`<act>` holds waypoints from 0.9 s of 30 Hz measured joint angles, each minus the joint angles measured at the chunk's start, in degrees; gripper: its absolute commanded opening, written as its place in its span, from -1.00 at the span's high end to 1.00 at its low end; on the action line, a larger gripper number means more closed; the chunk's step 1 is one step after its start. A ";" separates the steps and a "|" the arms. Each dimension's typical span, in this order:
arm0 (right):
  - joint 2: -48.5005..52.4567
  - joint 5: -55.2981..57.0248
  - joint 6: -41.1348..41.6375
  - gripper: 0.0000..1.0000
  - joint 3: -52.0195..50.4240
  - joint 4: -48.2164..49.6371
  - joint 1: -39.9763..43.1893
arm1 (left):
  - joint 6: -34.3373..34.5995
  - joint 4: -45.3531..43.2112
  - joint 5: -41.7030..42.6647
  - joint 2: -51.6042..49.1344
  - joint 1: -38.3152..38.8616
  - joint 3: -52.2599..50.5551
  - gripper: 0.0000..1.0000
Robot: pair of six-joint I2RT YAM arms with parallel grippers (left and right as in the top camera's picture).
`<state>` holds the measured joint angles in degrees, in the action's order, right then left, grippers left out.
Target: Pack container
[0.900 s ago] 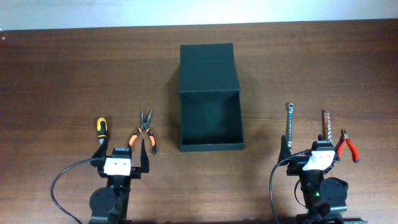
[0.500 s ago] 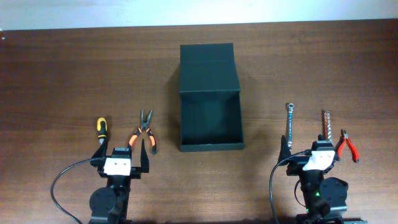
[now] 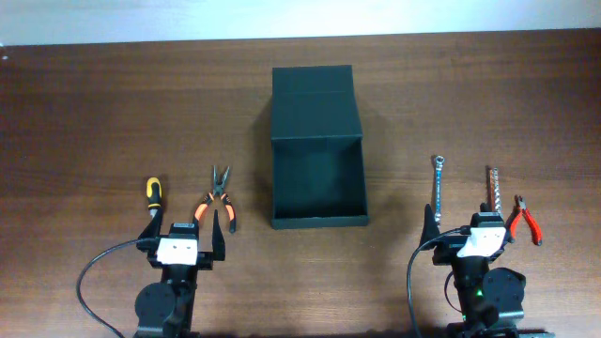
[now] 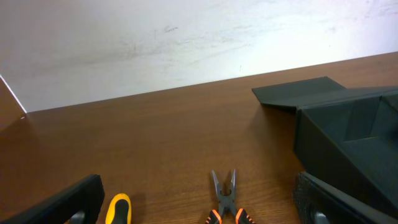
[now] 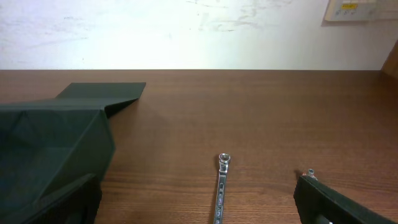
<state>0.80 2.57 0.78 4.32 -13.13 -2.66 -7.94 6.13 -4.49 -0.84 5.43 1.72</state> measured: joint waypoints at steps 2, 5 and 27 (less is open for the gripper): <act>0.00 0.02 0.04 -0.98 0.00 0.00 0.00 | 0.00 0.00 0.00 0.00 0.00 0.00 -0.98; 0.00 0.02 0.04 -0.98 0.00 0.00 0.00 | 0.00 0.00 -0.02 0.00 0.00 0.00 -0.98; 14.01 -4.17 7.80 -0.98 15.26 -6.03 0.00 | 8.24 13.27 -0.04 -17.16 0.00 20.74 -0.98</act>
<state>14.81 -1.61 8.58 19.57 -19.16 -2.66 0.30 19.40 -4.54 -18.00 5.43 22.46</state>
